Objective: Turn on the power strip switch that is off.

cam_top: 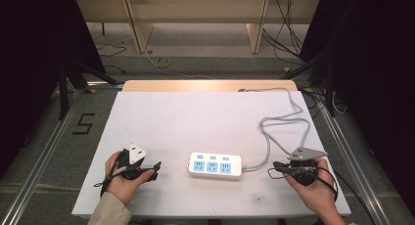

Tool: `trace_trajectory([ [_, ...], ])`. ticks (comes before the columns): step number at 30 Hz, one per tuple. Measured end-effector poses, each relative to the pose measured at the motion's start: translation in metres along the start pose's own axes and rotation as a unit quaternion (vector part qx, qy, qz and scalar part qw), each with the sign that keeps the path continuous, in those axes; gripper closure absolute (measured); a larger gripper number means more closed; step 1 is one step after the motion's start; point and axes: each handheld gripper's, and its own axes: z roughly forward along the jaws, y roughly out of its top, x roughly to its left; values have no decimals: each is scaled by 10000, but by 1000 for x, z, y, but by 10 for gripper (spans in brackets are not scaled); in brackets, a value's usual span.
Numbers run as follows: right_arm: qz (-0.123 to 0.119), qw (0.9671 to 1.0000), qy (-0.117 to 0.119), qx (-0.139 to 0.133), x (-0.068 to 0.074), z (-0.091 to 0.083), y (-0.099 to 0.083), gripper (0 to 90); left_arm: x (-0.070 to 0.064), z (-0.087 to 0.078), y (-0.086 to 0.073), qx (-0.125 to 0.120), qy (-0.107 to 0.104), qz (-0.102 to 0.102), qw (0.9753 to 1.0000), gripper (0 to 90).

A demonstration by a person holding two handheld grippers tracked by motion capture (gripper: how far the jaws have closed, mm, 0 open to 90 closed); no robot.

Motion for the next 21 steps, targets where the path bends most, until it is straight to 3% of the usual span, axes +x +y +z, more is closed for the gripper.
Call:
trace_trajectory([
  [21, -128, 9997, 109, 188, 6, 6, 11, 900, -1, 0, 1, -22, 34, 27, 10000, 178],
])
